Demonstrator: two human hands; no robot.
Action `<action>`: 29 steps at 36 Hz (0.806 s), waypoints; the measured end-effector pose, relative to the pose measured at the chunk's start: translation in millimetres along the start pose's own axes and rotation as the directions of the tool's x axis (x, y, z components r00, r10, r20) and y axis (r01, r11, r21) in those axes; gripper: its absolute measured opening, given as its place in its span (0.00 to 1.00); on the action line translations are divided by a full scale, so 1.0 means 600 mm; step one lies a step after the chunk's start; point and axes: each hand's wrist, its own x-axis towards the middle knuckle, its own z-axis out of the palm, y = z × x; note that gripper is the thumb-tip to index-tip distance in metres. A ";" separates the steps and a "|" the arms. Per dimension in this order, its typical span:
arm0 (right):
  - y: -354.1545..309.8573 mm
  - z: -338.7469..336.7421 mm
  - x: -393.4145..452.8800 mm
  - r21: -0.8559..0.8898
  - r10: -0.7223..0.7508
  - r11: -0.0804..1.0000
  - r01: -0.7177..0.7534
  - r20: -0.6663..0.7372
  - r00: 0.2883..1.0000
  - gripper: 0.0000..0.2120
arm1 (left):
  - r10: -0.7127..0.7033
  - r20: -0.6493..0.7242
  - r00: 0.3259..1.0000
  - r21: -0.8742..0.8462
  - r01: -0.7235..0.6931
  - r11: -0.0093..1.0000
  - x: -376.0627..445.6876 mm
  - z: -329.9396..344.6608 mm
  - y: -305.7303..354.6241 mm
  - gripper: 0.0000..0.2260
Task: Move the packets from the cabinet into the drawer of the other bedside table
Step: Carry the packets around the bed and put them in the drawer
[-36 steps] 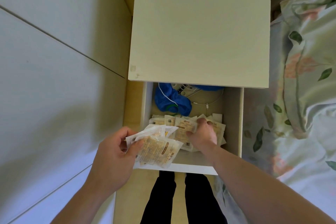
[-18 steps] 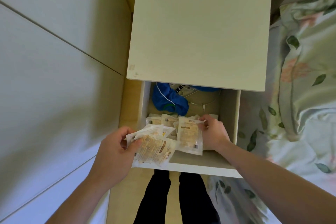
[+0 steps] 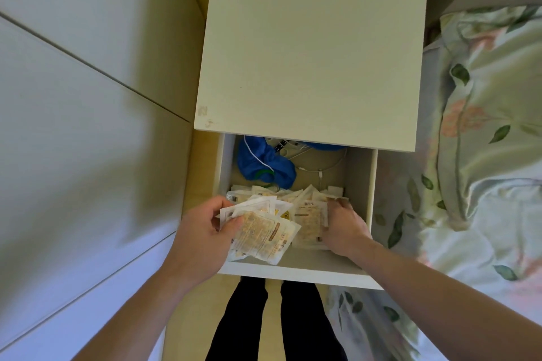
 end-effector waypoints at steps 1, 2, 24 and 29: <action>0.003 -0.003 -0.002 0.023 -0.020 1.000 0.020 0.002 1.000 0.33 | 0.000 0.006 1.000 -0.004 0.000 1.000 0.000 0.001 0.000 0.10; 0.003 -0.008 -0.006 0.050 -0.045 0.998 0.045 0.002 0.999 0.33 | -0.003 0.013 1.000 -0.005 0.004 1.000 0.001 0.001 0.000 0.10; -0.107 -0.035 -0.025 0.703 -0.160 0.711 -0.023 0.192 0.968 0.06 | -0.124 -0.086 0.989 -0.128 0.112 0.985 0.000 -0.011 -0.042 0.04; -0.120 0.014 0.001 0.762 0.046 0.611 -0.213 0.235 0.971 0.05 | -0.198 -0.147 0.969 -0.136 0.179 0.974 -0.010 -0.028 -0.074 0.04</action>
